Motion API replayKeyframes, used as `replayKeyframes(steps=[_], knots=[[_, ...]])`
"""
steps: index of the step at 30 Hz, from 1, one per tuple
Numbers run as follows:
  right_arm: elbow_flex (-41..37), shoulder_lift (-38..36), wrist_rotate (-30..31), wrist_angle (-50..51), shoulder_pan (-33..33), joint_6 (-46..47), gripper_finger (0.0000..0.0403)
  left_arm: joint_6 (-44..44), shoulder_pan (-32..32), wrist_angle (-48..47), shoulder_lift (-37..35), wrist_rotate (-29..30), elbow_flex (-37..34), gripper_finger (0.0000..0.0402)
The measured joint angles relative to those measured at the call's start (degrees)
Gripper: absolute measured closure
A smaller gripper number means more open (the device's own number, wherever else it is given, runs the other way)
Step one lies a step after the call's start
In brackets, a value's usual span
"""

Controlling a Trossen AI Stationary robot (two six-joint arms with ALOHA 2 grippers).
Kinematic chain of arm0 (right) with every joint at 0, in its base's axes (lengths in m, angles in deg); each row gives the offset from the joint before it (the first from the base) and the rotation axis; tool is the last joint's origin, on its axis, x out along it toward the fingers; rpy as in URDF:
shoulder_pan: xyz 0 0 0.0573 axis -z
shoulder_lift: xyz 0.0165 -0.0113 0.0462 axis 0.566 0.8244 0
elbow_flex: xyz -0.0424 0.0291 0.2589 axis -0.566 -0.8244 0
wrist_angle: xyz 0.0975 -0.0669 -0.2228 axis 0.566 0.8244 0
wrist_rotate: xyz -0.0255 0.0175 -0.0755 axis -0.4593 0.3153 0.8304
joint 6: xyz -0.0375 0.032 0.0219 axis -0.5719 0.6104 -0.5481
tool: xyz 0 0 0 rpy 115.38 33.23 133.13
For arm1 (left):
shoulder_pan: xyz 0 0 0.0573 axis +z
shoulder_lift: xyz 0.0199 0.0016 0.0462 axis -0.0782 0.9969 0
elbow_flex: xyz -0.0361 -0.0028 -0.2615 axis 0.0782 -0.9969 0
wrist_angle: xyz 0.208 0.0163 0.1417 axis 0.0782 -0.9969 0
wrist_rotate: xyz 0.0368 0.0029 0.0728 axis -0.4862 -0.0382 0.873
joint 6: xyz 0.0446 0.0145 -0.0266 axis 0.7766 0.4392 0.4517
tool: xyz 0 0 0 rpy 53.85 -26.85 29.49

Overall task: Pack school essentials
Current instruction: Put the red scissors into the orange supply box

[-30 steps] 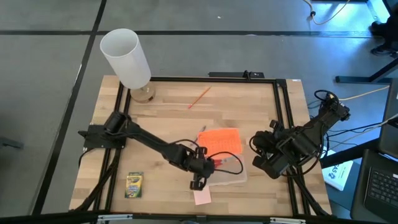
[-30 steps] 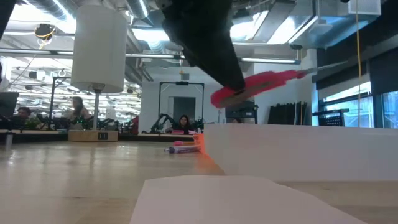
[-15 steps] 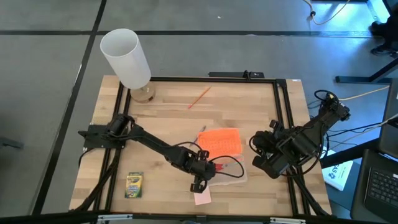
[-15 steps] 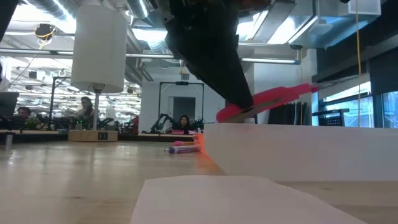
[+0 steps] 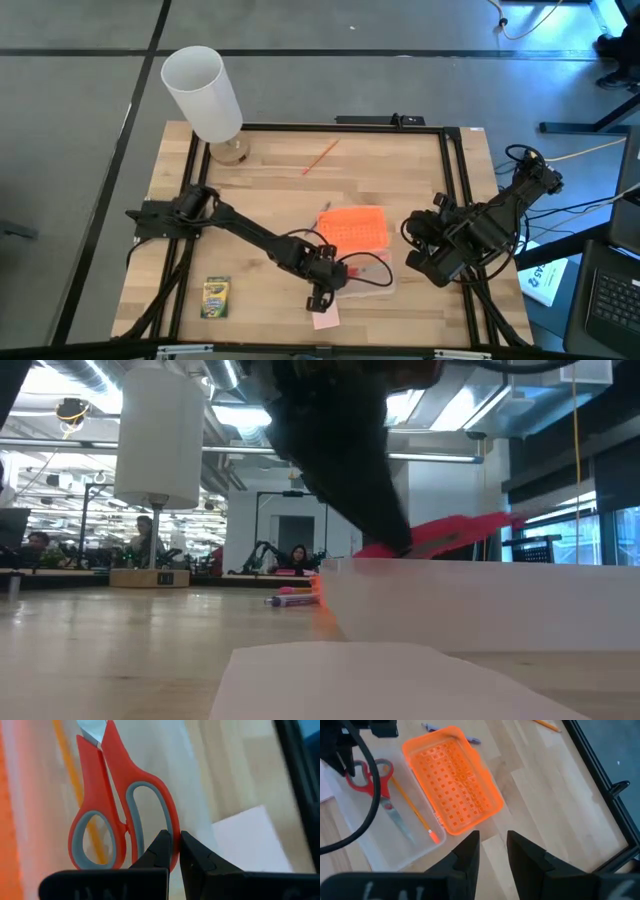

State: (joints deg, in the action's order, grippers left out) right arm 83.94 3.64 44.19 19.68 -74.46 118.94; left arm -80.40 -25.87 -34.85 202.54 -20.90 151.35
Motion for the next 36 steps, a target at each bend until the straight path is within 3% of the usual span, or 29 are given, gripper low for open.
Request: replayKeyframes(steps=[36], knots=[[0.0,0.0,-1.0,-0.2,0.0,0.0,0.0302,-0.1,2.1,-0.3,1.1,-2.4,0.0,0.0386]])
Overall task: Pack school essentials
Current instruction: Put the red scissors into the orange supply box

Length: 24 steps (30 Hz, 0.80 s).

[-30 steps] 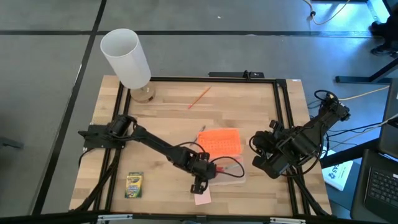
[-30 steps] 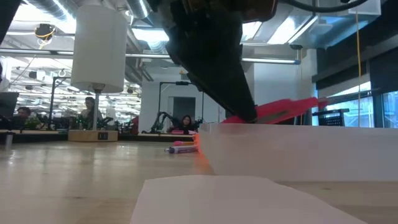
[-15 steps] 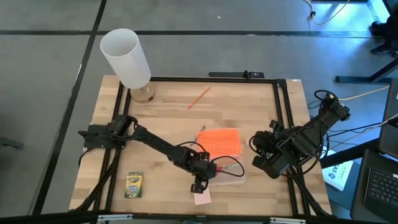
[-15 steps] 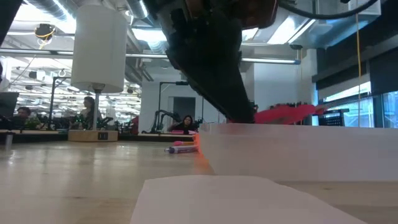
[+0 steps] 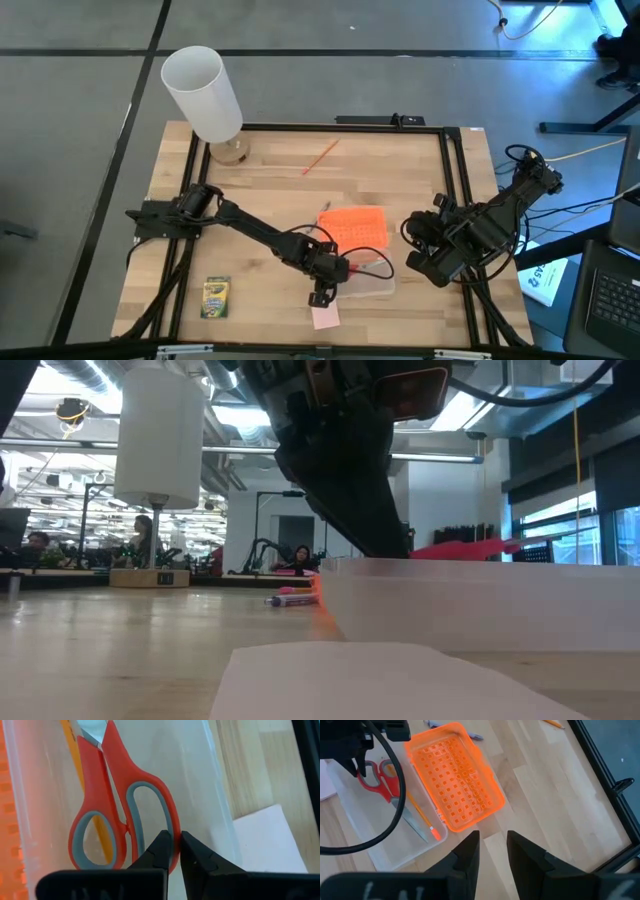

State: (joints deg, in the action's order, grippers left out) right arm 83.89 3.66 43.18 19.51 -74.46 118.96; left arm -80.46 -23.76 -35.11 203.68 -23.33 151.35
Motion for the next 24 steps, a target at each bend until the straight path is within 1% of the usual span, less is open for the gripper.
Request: replayKeyframes(steps=[7,14,19,24], knots=[[0.0,0.0,0.0,0.0,0.0,-0.1,0.0302,-0.2,0.1,-0.2,0.0,0.0,0.0,0.0378],[0.0,0.0,-0.1,0.0,0.0,-0.1,0.0302,-0.9,0.2,-0.1,0.0,0.0,0.0,0.0384],[0.0,0.0,-0.1,0.0,0.0,-0.2,0.0302,-0.8,0.4,-0.1,0.0,0.0,0.0,0.0380],[0.0,0.0,-0.1,0.0,0.0,-0.2,0.0302,-1.2,0.4,0.2,1.3,-0.7,0.0,0.0377]])
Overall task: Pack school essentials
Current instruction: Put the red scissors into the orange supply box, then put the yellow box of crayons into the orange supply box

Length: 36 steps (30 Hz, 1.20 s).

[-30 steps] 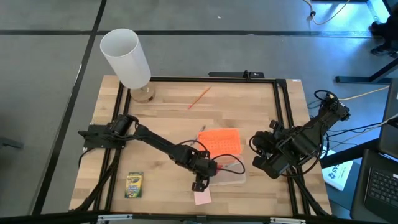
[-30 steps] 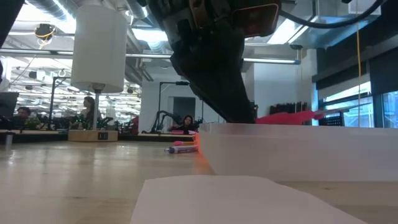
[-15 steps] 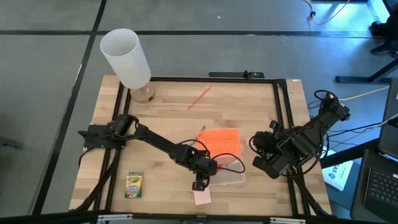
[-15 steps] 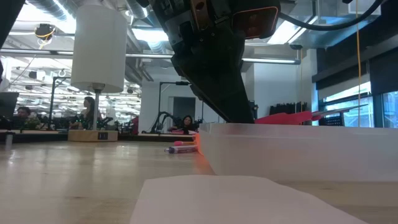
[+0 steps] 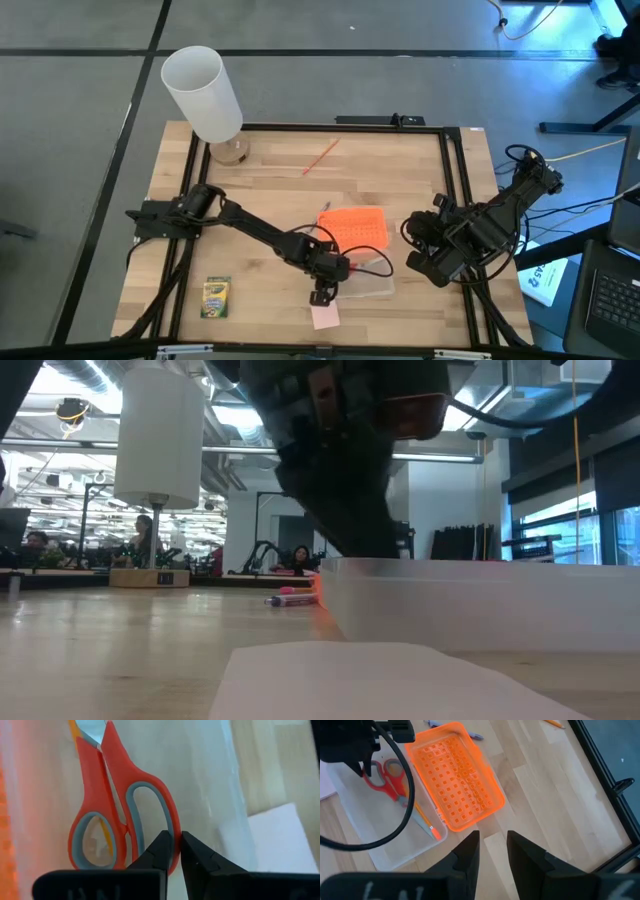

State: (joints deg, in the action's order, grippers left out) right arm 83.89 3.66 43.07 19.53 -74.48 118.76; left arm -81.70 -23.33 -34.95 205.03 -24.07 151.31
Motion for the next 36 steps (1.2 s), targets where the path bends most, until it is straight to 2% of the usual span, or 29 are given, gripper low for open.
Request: replayKeyframes(steps=[17,28,32,36], knots=[[0.0,0.0,-2.4,-0.3,0.0,0.0,0.0302,-0.2,0.6,-0.1,0.5,-1.0,0.0,0.0375],[0.0,0.0,-2.4,-0.3,0.0,0.0,0.0302,-0.1,0.6,-0.1,0.5,-0.7,0.0,0.0320],[0.0,0.0,-2.4,-0.3,0.0,0.0,0.0302,-0.1,0.9,-0.6,-0.2,-0.7,0.0,0.0317],[0.0,0.0,-2.4,-0.3,0.0,-0.7,0.0302,-0.4,1.9,-1.0,-3.8,-1.7,0.0,0.0319]])
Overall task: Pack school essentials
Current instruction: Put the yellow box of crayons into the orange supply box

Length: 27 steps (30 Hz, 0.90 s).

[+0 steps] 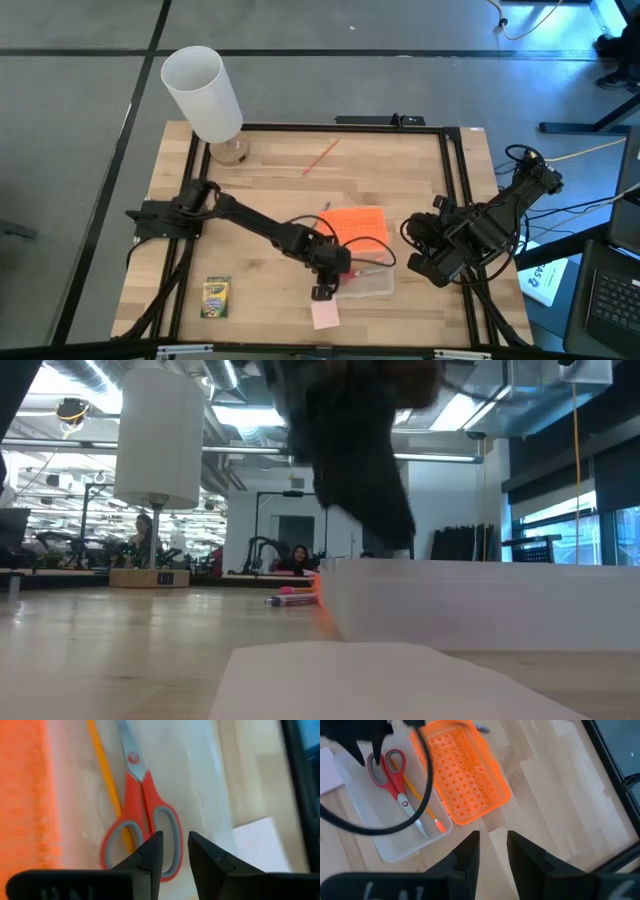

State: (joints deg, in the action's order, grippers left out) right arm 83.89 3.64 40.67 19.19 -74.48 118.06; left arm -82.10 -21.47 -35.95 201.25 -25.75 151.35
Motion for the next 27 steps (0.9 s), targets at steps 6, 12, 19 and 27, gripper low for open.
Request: replayKeyframes(steps=[6,12,19,27], knots=[[0.0,0.0,0.1,0.0,0.0,-0.8,0.0302,1.5,1.3,-6.9,-7.3,4.1,0.0,0.0316],[0.0,0.0,2.8,0.0,0.0,-0.9,0.0302,-0.3,3.8,-16.9,-14.0,7.7,0.0,0.0316],[0.0,0.0,3.3,-0.7,0.0,-3.8,0.0302,-7.7,4.1,-31.2,-21.0,11.4,0.1,0.0315],[0.0,0.0,5.1,-3.9,0.0,-9.0,0.0302,-37.9,-4.0,-52.7,-26.4,15.4,0.1,0.0315]])
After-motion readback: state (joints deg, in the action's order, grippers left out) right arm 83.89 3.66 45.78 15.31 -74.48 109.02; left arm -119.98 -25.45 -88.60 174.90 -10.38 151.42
